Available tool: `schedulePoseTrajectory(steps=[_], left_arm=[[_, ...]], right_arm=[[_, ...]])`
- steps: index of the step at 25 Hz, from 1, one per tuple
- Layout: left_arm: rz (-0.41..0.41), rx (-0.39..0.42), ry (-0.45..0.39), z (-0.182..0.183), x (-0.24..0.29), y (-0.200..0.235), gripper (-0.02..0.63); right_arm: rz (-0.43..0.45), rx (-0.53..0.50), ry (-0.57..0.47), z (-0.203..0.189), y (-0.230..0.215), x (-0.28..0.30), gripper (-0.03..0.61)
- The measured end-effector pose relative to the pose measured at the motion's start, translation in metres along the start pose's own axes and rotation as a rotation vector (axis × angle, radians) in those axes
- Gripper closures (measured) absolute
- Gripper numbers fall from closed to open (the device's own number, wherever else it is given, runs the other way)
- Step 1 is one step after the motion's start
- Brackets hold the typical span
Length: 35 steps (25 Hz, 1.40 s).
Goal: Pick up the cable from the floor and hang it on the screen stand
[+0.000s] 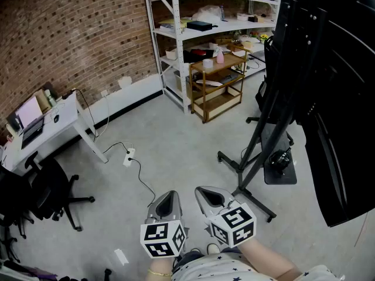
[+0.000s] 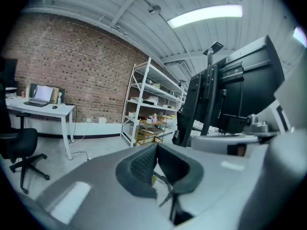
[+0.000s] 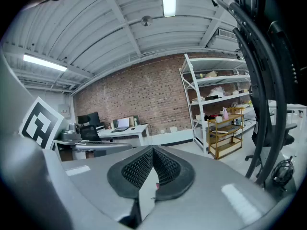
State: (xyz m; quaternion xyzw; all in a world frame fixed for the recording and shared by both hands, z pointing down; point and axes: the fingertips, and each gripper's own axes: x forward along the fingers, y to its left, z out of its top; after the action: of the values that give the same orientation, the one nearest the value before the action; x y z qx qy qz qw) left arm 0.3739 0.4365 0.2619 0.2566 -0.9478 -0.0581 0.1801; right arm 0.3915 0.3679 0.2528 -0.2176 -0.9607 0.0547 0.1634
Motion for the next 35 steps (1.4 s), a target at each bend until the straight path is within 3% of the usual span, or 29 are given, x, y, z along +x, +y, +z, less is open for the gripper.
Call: schedulePoseTrajectory(steps=[16, 26, 31, 35], left_arm=[[0.012, -0.011, -0.01, 0.0, -0.003, 0.004, 0.606], [0.042, -0.021, 0.016, -0.015, -0.01, 0.032, 0.606], [0.043, -0.023, 0.009, -0.023, -0.003, 0.045, 0.606], [0.018, -0.011, 0.021, -0.018, 0.027, 0.052, 0.606]], right_arm=[[0.009, 0.009, -0.004, -0.001, 0.004, 0.002, 0.58], [-0.009, 0.036, 0.006, -0.016, 0.013, 0.015, 0.58], [-0.065, 0.05, 0.019, -0.028, -0.002, 0.02, 0.58], [-0.124, 0.08, 0.022, -0.026, -0.04, 0.036, 0.58]])
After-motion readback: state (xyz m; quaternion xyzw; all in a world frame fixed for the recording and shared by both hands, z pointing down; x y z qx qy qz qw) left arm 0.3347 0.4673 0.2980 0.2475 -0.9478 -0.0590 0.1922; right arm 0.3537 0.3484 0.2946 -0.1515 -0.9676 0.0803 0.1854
